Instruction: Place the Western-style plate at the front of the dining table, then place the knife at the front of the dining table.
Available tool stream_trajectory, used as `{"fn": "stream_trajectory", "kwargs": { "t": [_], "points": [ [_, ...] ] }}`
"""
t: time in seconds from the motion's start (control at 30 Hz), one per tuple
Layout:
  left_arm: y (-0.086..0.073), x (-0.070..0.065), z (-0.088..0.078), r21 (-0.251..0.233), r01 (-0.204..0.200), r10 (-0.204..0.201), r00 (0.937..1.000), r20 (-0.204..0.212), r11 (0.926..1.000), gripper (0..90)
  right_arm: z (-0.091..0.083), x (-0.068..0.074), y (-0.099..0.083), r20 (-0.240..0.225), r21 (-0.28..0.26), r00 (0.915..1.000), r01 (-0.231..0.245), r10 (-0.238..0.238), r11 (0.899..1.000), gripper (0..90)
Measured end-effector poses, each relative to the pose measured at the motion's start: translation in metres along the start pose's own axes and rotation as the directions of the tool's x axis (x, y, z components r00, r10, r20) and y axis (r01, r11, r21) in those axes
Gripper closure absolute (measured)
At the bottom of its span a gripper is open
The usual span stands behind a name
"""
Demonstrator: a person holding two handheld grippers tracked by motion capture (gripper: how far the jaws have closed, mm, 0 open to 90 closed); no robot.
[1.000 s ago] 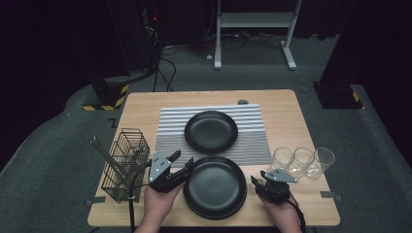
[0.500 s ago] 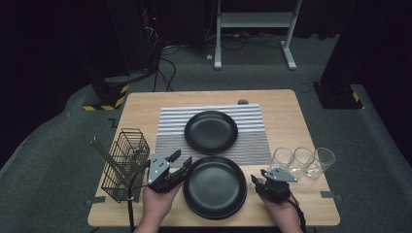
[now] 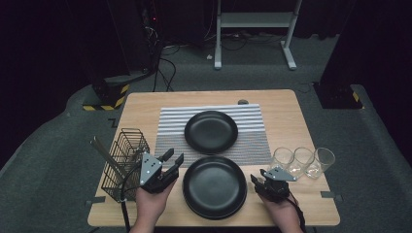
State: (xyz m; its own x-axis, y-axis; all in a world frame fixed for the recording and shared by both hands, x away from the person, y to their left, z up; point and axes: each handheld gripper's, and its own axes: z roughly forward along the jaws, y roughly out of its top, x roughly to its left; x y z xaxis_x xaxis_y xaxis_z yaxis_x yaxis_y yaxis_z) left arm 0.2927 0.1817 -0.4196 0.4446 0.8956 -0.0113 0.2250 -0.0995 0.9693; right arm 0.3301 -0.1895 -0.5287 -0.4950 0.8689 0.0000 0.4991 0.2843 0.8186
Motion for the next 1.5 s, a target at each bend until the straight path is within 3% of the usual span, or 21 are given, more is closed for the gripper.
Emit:
{"fn": "stream_trajectory", "kwargs": {
  "t": [0.2,0.6,1.0,1.5],
  "points": [
    [0.005,0.004,-0.008,-0.002,-0.017,0.017,0.9997,-0.020,0.9999,63.6,-0.001,-0.001,0.001,-0.016,-0.007,0.9996,-0.022,0.022,1.000,53.4],
    [0.006,0.009,-0.014,-0.011,0.000,0.000,0.9992,-0.040,0.9999,58.6,0.002,0.000,0.001,-0.009,0.006,0.9999,-0.012,0.012,1.000,53.4],
    [0.019,0.012,-0.018,-0.028,-0.005,0.005,0.9997,-0.024,0.9996,56.9,0.003,-0.002,0.001,-0.011,0.014,0.9998,-0.019,0.019,1.000,53.3],
    [0.031,0.017,-0.029,-0.042,-0.015,0.014,0.9994,-0.032,0.9990,52.8,0.004,-0.003,0.001,-0.016,0.021,0.9996,-0.025,0.025,0.999,52.9]
  ]
}}
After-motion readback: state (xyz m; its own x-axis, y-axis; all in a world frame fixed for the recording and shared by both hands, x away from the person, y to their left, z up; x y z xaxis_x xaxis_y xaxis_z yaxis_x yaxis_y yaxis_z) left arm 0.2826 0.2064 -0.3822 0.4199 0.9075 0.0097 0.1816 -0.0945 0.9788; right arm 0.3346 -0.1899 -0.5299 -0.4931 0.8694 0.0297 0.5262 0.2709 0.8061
